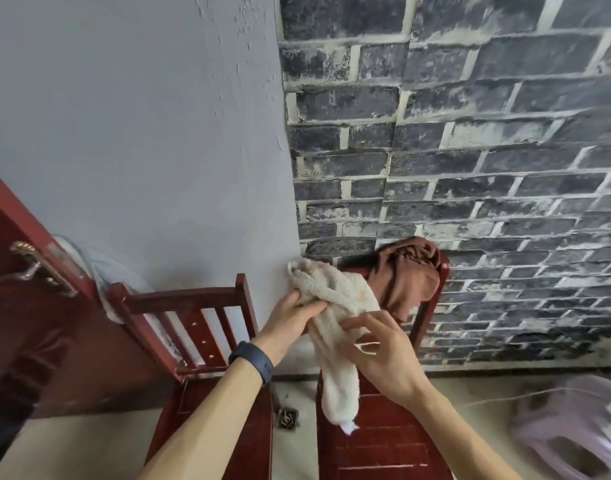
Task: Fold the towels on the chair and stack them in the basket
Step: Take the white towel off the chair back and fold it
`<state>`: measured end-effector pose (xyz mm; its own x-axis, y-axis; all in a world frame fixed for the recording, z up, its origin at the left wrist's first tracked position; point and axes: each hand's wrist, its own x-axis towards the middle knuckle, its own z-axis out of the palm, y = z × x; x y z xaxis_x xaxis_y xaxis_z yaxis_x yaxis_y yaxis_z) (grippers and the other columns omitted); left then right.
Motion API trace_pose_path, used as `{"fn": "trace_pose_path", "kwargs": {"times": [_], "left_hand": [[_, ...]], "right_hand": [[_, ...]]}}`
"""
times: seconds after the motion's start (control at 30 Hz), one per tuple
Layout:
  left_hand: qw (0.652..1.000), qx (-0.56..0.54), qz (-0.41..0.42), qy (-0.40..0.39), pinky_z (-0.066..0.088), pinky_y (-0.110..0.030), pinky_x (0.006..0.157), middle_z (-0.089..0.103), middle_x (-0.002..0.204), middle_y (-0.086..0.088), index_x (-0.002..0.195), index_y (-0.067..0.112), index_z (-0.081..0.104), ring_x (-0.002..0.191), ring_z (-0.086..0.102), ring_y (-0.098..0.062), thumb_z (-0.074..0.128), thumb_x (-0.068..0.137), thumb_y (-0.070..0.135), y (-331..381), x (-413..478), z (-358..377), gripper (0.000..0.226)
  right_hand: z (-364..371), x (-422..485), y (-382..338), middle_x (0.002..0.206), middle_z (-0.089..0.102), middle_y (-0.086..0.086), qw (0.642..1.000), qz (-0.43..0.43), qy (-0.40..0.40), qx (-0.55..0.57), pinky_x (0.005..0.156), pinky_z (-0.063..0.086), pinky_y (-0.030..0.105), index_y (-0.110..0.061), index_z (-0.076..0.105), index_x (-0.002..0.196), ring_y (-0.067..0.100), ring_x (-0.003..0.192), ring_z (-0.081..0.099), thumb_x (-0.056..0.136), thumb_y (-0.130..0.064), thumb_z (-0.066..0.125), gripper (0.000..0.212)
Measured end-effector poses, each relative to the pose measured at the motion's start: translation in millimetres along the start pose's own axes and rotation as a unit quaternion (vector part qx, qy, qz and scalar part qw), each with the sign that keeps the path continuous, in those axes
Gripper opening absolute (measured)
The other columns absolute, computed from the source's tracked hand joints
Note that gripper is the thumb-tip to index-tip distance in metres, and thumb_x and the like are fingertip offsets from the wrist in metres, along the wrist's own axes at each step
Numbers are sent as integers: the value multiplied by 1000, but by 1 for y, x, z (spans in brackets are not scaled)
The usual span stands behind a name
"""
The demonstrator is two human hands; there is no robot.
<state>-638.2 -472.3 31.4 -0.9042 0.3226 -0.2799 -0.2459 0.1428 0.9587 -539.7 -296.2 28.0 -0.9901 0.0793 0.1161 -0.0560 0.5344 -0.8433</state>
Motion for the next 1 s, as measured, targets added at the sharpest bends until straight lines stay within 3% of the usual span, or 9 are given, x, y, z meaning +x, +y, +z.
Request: {"fn": "trace_pose_path", "kwargs": {"times": [0.07, 0.17, 0.23, 0.33, 0.47, 0.53, 0.67, 0.87, 1.0], "left_hand": [[997, 64, 24, 18, 49, -39, 101, 73, 111, 7, 115, 27, 65, 110, 65, -13, 73, 78, 28, -1, -20, -12, 38], [988, 148, 36, -1, 51, -34, 98, 73, 107, 10, 111, 33, 67, 107, 65, -9, 74, 77, 33, 9, -46, -33, 35], [983, 180, 42, -18, 51, -22, 89, 73, 93, 20, 103, 35, 67, 97, 66, -2, 74, 81, 27, 19, -60, -44, 24], [964, 252, 82, -22, 49, -19, 80, 70, 88, 25, 98, 38, 65, 88, 65, 2, 74, 79, 24, 37, -78, -58, 26], [950, 296, 103, -10, 53, -34, 86, 72, 97, 13, 100, 40, 65, 92, 67, -7, 74, 72, 35, 59, -96, -88, 30], [945, 307, 115, -5, 54, -35, 82, 71, 96, 13, 101, 39, 64, 89, 67, -8, 70, 70, 39, 71, -106, -109, 31], [947, 287, 134, 49, 54, -36, 84, 69, 100, 8, 108, 31, 62, 92, 65, -9, 60, 88, 26, 87, -121, -152, 21], [970, 185, 137, 77, 56, -37, 88, 70, 103, -2, 112, 26, 60, 96, 66, -16, 63, 88, 18, 98, -130, -177, 26], [935, 291, 164, 122, 51, -26, 74, 69, 96, 8, 98, 33, 64, 89, 65, -14, 63, 82, 13, 112, -128, -210, 25]], "right_hand": [[6, -13, -2, 113, 57, -20, 999, 44, 16, -9, 76, 55, 21, -42, 67, 102, 0, 84, 65, 81, -53, 73, 24], [7, -19, -11, 126, 56, -17, 989, 129, 40, 57, 85, 57, 38, -39, 53, 124, 11, 97, 68, 72, -80, 65, 67], [7, -20, -30, 131, 56, -14, 974, 156, -42, 161, 72, 57, 30, -39, 41, 140, 14, 91, 72, 77, -70, 68, 76], [9, -22, -67, 107, 71, -5, 970, 93, -104, 199, 57, 48, 16, -33, 49, 137, 15, 75, 71, 84, -48, 73, 60], [21, -10, -103, 73, 68, -3, 989, 49, -45, 128, 53, 46, 21, -21, 66, 116, 5, 55, 59, 89, -34, 74, 31], [22, -3, -116, 64, 62, -3, 990, 48, -54, 124, 55, 43, 31, -15, 71, 100, 13, 54, 53, 91, -31, 72, 19], [27, 3, -160, 71, 62, 2, 991, 12, -41, 129, 62, 45, 33, -6, 68, 92, 15, 62, 53, 92, -27, 70, 20], [22, 26, -237, 79, 66, -8, 990, -133, 48, 4, 63, 47, 23, -27, 64, 105, 6, 66, 61, 94, -29, 64, 10], [-3, 43, -269, 97, 66, -7, 977, -140, 162, -23, 72, 47, 27, -25, 69, 111, 14, 86, 64, 94, -26, 63, 18]]}}
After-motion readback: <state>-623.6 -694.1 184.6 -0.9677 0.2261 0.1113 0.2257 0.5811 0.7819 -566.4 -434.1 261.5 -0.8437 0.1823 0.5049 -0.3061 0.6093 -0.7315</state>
